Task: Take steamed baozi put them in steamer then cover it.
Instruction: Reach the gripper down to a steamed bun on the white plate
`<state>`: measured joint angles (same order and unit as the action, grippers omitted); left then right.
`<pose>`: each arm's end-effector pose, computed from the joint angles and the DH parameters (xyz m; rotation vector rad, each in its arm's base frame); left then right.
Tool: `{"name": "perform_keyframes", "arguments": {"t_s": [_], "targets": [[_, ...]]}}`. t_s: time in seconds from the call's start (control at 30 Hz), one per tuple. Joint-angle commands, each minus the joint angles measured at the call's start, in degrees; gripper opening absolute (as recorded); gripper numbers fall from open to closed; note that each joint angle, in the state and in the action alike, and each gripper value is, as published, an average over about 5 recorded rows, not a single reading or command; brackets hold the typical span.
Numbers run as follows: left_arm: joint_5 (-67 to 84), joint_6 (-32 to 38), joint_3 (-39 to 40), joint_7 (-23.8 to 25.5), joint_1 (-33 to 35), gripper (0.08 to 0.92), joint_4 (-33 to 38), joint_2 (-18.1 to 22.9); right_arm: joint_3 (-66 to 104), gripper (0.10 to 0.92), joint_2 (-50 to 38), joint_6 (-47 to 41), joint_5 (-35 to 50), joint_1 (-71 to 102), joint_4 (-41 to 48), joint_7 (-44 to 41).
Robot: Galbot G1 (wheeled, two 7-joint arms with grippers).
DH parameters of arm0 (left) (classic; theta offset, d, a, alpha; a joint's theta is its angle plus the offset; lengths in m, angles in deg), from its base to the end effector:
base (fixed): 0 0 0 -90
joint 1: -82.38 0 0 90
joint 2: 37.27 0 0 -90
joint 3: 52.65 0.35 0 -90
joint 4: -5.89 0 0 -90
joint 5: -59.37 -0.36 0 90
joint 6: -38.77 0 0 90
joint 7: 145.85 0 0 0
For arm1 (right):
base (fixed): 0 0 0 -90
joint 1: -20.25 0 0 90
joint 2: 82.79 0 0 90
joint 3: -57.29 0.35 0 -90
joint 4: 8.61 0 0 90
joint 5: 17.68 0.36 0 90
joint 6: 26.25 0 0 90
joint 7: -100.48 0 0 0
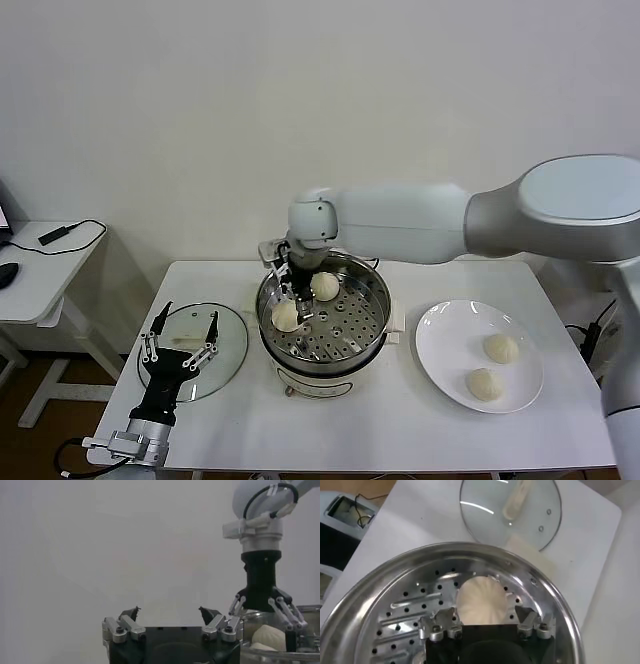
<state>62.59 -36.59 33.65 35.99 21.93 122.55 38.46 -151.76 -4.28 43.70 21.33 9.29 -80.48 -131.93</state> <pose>0.1917 0.0666 -0.3128 0.1699 2.9161 0.2767 0.5346 0.2011 -0.0657 1.6458 -1.2129 1.5613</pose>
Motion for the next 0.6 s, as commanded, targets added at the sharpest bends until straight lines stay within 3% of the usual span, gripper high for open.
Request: {"name": "perform_keyframes", "arguments": {"t_s": [0.03, 0.37, 0.6], "targets": [[-0.02, -0.44, 0.74, 0.02, -0.40, 0.823, 0.22, -0.11, 3.53, 0.823, -18.31, 1.81, -6.93, -9.44, -11.67, -10.78], [-0.21, -1.01, 1.33, 0.00, -0.64, 0.823, 0.30, -0.38, 0.46, 0.823, -47.45, 9.56, -19.86, -11.28, -17.89, -19.29], [-0.32, -1.32, 1.17, -0.07, -0.28, 0.823, 0.65, -0.01, 1.82, 0.823, -58.01, 14.08, -26.66, -1.41, -15.80, -18.44]]}}
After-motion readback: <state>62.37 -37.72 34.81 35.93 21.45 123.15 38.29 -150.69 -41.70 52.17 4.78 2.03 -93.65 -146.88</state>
